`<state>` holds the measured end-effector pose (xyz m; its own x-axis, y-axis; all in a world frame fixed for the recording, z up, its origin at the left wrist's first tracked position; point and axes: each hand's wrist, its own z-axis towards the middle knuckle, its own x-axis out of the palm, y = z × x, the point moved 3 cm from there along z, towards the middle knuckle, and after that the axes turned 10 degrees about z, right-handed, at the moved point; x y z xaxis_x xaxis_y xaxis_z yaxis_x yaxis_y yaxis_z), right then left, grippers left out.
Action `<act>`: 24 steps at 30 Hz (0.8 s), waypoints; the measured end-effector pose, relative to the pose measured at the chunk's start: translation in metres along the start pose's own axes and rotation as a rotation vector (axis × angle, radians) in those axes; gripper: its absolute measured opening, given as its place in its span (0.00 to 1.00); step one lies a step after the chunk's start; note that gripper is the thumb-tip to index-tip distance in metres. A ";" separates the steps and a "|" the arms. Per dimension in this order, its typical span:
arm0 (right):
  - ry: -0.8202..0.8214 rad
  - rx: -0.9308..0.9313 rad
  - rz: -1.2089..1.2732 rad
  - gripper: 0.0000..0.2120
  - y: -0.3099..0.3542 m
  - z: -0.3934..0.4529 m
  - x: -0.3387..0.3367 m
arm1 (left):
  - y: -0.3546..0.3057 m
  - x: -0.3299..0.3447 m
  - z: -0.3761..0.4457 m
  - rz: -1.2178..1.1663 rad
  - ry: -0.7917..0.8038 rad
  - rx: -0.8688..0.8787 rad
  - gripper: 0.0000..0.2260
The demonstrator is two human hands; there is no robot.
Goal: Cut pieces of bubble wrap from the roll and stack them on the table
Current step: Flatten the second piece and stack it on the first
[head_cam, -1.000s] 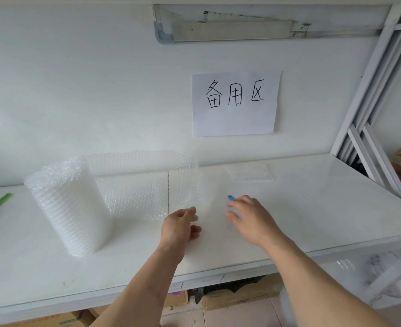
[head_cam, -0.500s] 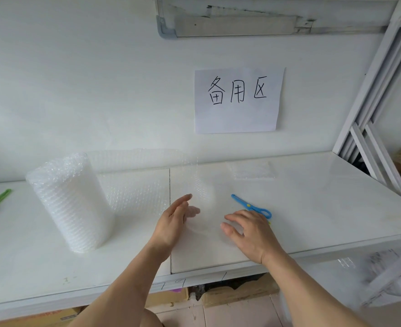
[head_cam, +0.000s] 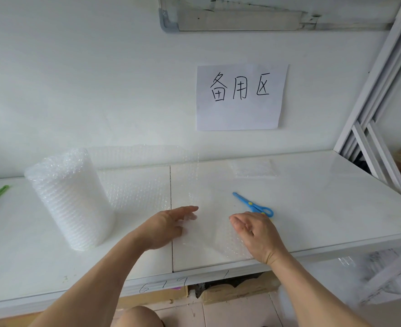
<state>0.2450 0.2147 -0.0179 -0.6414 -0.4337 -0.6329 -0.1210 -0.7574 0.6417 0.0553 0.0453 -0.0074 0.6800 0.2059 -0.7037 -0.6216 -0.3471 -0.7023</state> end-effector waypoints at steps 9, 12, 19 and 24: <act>0.156 0.206 0.208 0.39 0.004 0.002 -0.004 | 0.010 0.005 -0.008 -0.215 -0.270 -0.028 0.09; 0.106 0.268 0.265 0.34 0.004 -0.001 -0.007 | 0.011 0.005 -0.013 -0.205 -0.262 -0.048 0.06; 0.220 0.376 0.208 0.21 -0.001 0.000 -0.003 | 0.008 0.008 -0.019 -0.356 -0.322 -0.177 0.07; 0.158 0.459 0.262 0.19 -0.006 0.005 0.000 | -0.003 0.012 -0.028 -0.327 -0.390 -0.251 0.10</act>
<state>0.2421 0.2212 -0.0199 -0.5771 -0.6738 -0.4615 -0.3134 -0.3391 0.8870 0.0761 0.0233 -0.0106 0.5976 0.6458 -0.4752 -0.2587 -0.4057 -0.8766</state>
